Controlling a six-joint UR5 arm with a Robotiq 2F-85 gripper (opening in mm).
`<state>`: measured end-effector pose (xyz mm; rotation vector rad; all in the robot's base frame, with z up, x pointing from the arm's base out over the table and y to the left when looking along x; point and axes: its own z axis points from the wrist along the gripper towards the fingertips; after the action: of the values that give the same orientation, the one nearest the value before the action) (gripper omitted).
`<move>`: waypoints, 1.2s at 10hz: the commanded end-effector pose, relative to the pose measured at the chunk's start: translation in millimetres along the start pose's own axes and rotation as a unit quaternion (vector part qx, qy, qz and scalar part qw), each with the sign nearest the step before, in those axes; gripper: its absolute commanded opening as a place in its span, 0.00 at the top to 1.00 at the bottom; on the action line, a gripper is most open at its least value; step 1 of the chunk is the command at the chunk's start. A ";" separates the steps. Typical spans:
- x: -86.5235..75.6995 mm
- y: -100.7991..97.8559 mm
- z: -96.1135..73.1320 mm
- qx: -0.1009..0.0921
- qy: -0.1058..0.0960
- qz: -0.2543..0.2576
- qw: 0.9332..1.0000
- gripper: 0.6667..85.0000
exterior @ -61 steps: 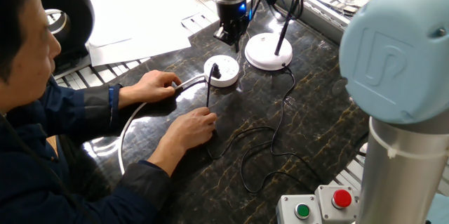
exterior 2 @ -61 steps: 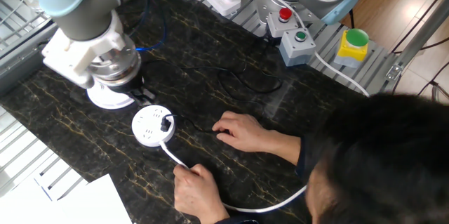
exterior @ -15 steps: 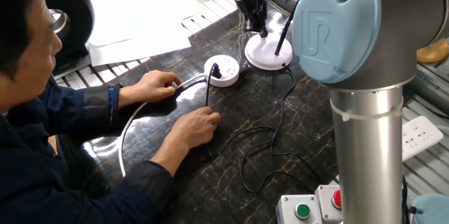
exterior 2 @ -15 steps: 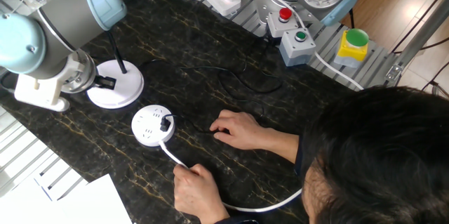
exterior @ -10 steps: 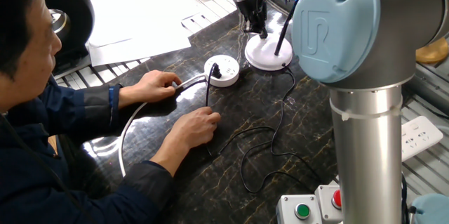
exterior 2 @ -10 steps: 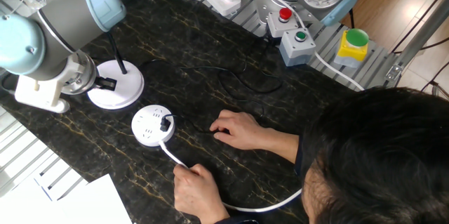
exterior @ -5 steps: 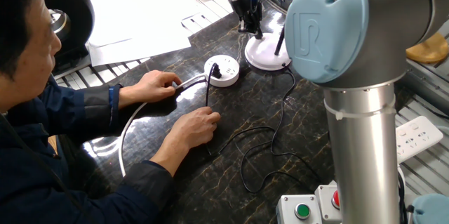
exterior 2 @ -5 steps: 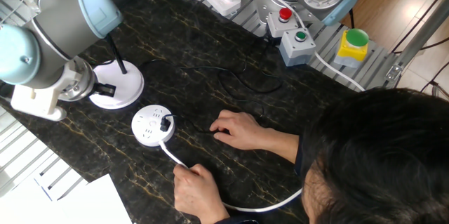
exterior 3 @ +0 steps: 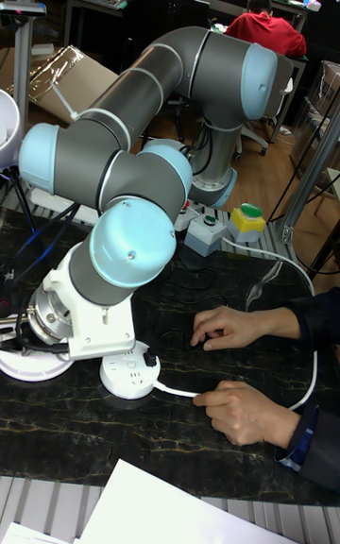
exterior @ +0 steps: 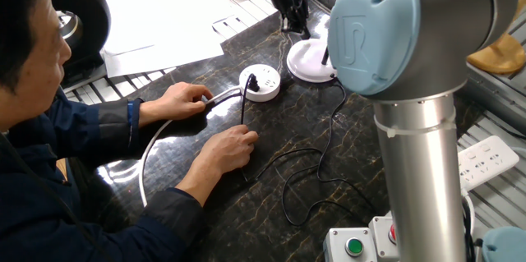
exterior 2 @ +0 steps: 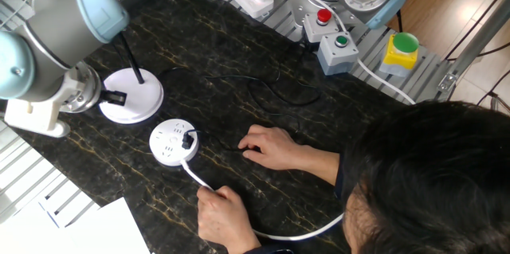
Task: Plug in the power cord of the desk lamp, turn on the socket, and light up the desk lamp
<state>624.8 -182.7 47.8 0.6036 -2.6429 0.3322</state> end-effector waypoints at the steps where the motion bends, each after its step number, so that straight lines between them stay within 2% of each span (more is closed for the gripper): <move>1: 8.3 8.6 -3.5 -0.023 0.015 -0.008 1.000 0.99; 3: 9.2 13.2 1.2 -0.034 0.015 -0.013 0.999 0.99; 7: 2.2 2.9 9.0 -0.018 0.003 -0.023 1.000 0.99; 12: 1.4 6.7 11.4 -0.027 0.001 -0.019 0.999 0.99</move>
<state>617.6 -183.8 39.6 0.6417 -2.6158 0.2746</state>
